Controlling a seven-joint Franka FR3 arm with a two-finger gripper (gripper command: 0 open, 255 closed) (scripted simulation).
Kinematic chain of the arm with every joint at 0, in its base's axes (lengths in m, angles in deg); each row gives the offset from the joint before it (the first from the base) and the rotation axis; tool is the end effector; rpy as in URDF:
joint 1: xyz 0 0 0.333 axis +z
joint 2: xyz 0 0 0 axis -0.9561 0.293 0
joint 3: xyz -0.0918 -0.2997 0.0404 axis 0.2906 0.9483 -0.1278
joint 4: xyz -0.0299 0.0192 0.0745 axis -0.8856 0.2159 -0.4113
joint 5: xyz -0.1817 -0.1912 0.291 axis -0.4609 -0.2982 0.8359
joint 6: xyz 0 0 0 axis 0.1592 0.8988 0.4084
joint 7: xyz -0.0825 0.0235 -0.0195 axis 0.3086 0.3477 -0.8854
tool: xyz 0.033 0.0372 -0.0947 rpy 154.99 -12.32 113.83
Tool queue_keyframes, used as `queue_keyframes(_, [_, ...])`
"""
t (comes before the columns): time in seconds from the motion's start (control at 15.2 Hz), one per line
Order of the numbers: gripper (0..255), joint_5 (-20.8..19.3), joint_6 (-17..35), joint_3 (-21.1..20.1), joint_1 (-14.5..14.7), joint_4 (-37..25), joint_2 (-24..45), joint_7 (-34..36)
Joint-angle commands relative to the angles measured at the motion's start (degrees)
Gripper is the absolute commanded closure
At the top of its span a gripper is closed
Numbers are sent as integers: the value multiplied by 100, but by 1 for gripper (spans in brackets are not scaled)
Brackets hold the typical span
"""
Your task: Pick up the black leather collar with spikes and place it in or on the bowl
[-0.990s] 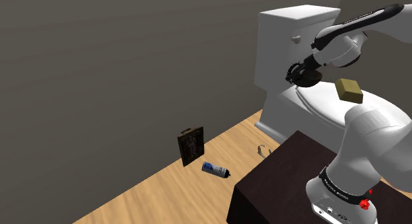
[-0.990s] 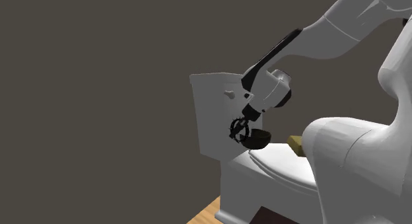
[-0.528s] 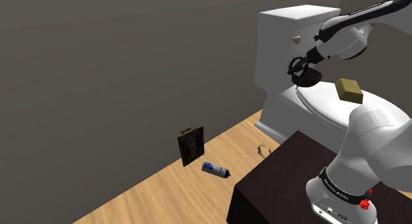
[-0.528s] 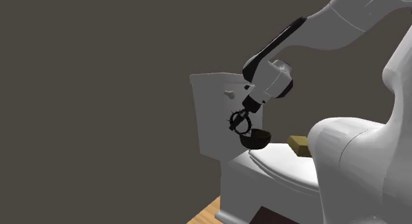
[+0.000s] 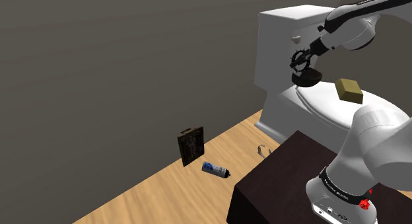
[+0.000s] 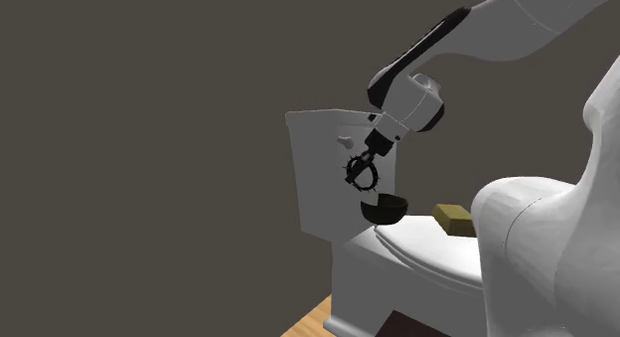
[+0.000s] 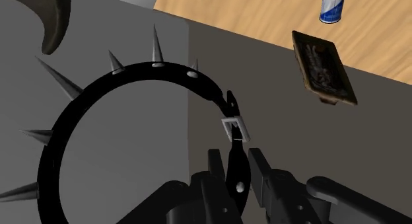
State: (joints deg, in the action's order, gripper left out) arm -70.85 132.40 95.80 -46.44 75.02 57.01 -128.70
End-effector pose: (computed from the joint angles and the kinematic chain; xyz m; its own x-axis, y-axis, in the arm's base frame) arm 0.3471 -0.3785 0.4222 0.7674 0.2433 0.5933 0.2932 -0.9560 0.0127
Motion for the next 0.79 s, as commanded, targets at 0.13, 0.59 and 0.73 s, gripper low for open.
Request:
queue_keyframes(0.13, [255, 214, -325, 1114, 910, -679, 235, -375])
queue_keyframes(0.59, [255, -443, -909, 3694, 3303, -2368, -409, -390])
queue_keyframes(0.73, [255, -719, -1118, 4134, 3768, -2925, -744, -324])
